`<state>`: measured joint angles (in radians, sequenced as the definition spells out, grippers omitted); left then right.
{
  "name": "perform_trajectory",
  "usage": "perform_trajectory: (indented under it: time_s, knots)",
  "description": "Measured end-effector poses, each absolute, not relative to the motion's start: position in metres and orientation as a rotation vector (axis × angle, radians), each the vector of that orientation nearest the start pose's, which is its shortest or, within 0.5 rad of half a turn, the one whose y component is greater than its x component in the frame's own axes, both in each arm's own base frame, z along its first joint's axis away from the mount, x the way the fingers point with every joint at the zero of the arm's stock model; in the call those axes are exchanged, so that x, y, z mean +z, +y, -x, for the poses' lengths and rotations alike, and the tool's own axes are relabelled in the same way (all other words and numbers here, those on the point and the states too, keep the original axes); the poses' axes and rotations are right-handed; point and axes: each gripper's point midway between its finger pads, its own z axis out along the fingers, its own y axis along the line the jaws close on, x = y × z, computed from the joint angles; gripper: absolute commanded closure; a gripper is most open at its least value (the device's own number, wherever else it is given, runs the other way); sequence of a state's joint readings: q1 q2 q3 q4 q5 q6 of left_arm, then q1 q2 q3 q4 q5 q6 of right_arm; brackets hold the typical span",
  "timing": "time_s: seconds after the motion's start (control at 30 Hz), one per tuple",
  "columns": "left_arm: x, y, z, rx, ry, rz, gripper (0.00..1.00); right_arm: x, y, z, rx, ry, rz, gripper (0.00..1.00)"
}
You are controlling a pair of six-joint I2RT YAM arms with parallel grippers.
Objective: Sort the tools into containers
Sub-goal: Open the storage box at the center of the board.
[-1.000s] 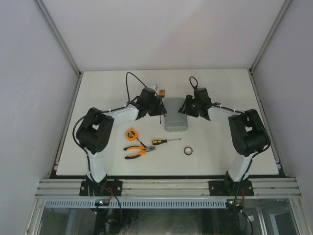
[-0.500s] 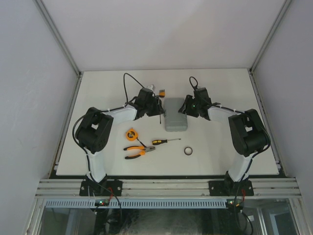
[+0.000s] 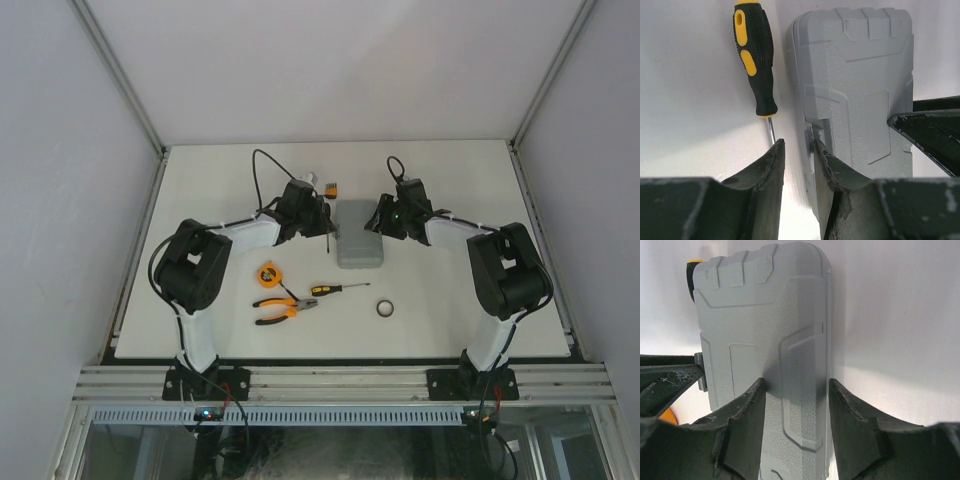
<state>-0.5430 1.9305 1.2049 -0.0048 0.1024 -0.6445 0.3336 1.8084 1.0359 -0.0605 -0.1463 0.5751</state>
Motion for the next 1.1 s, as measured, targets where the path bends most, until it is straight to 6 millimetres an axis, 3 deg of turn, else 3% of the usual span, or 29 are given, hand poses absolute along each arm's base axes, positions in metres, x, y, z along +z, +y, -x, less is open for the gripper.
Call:
perform_trajectory:
  time_s: [0.73,1.1]
  knots:
    - [0.047,-0.283,-0.405,-0.629,2.413,0.1,0.77,0.038,0.189,-0.398,0.579,2.469,-0.221,0.91]
    - [0.05,-0.283,-0.401,-0.664,2.397,0.094,0.63,0.038,0.189,-0.398,0.577,2.471,-0.216,0.9]
